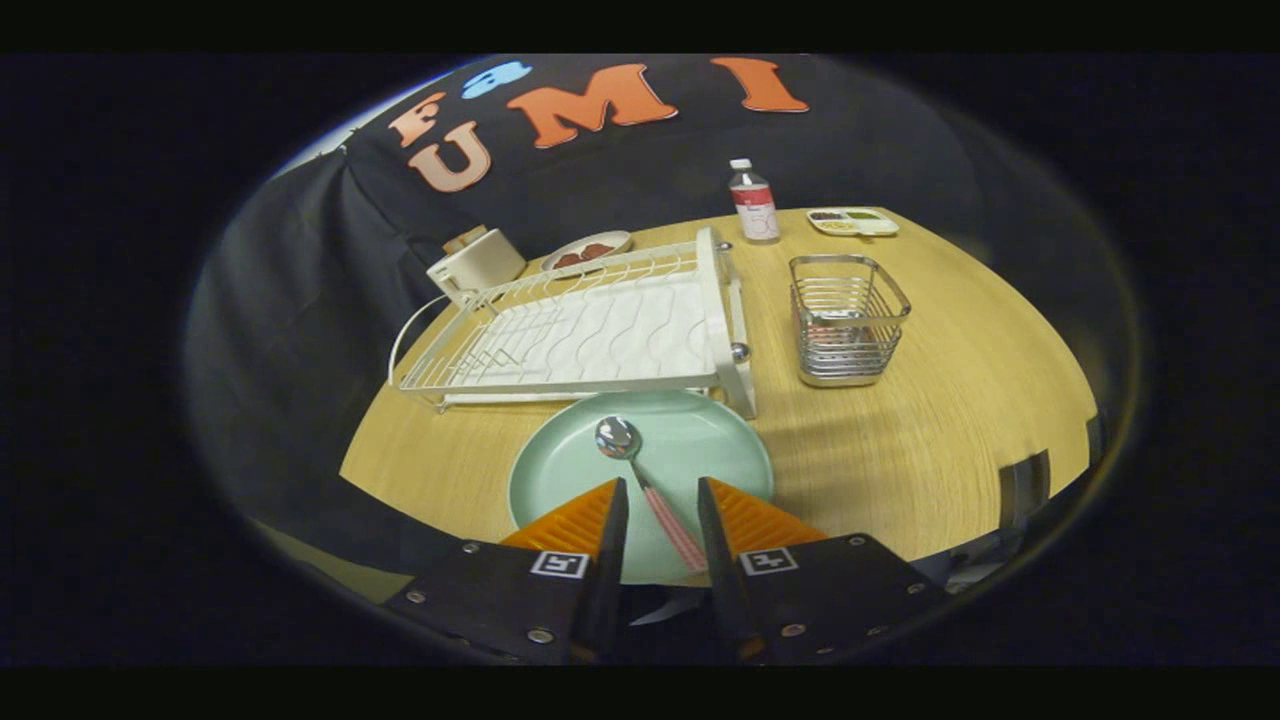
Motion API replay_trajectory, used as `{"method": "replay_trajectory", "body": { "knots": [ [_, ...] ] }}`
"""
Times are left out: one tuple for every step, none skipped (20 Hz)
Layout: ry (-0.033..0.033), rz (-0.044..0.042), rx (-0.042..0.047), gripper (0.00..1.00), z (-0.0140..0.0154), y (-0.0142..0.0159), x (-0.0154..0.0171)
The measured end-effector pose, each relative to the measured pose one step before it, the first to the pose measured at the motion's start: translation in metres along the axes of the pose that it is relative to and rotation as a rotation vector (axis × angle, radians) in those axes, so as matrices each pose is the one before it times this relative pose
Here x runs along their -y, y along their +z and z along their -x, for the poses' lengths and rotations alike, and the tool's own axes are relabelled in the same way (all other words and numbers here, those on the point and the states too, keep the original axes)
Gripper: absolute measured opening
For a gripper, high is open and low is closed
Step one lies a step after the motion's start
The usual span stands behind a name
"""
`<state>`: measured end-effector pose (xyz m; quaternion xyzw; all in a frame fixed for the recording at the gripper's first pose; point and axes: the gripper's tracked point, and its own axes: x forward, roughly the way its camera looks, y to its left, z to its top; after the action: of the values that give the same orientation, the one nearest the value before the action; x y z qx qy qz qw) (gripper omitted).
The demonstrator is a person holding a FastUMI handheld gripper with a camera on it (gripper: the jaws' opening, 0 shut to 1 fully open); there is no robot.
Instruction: Take the plate from the dish rack, then take the spoon from the basket and place it into the plate.
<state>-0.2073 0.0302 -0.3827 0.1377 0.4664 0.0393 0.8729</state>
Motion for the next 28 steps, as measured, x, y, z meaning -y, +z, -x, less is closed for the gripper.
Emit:
{"method": "replay_trajectory", "body": {
  "knots": [
    [-0.00754, -0.01489, 0.01865, 0.51, 0.00318, 0.00907, 0.00274],
    [-0.00893, -0.01240, 0.03099, 0.56, 0.00427, 0.01213, 0.00272],
    [-0.01196, -0.00648, 0.03659, 0.64, 0.00519, 0.01429, 0.00333],
    [-0.01334, 0.00104, 0.03364, 0.68, 0.00449, 0.01458, 0.00349],
    [-0.01567, 0.00281, 0.03506, 0.72, 0.00380, 0.01529, 0.00374],
    [-0.01285, 0.00294, 0.03886, 0.77, 0.00573, 0.01449, 0.00249],
    [-0.01002, 0.00164, 0.03952, 0.79, 0.00444, 0.01592, 0.00175],
    [-0.00632, 0.00146, 0.04127, 0.80, 0.00322, 0.01765, -0.00019],
    [-0.00557, 0.00444, 0.03883, 0.82, 0.00352, 0.01588, -0.00014],
    [-0.00504, 0.00581, 0.04231, 0.84, 0.00324, 0.01700, 0.00010],
    [-0.00587, 0.01064, 0.04601, 0.85, 0.00171, 0.01812, -0.00057],
    [-0.00100, 0.01278, 0.04431, 0.87, 0.00339, 0.01837, -0.00213],
    [0.00116, 0.01590, 0.04074, 0.89, 0.00230, 0.01708, -0.00380],
    [0.00111, 0.01810, 0.03434, 0.89, 0.00102, 0.01561, -0.00273],
    [-0.00198, 0.01399, 0.03241, 0.92, 0.00145, 0.01530, -0.00240],
    [0.00210, 0.00671, 0.03449, 0.93, 0.00230, 0.01558, -0.00399],
    [0.00781, 0.00441, 0.03594, 0.94, 0.00156, 0.01363, -0.00479],
    [0.00510, 0.00479, 0.03786, 0.94, 0.00078, 0.01458, -0.00374],
    [0.00635, 0.00606, 0.03656, 0.94, 0.00087, 0.01225, -0.00243],
    [0.00529, 0.00798, 0.04017, 0.94, 0.00059, 0.01117, -0.00242],
    [0.00160, 0.01762, 0.04728, 0.95, -0.00034, 0.01143, -0.00196],
    [-0.00314, 0.01867, 0.04259, 0.96, -0.00141, 0.00992, -0.00027],
    [-0.00364, 0.01806, 0.02298, 0.97, -0.00010, 0.00450, -0.00028],
    [-0.00760, 0.01419, 0.00844, 0.97, 0.00093, 0.00066, 0.00038],
    [-0.00080, 0.01263, 0.00514, 0.98, 0.00104, 0.00079, -0.00012],
    [-0.00254, 0.00850, 0.00603, 0.98, 0.00135, 0.00245, -0.00080],
    [-0.00263, 0.00317, 0.01419, 0.98, 0.00032, 0.00385, -0.00020],
    [0.00403, 0.00164, 0.02223, 0.98, 0.00028, 0.00683, -0.00097]
  ]
}}
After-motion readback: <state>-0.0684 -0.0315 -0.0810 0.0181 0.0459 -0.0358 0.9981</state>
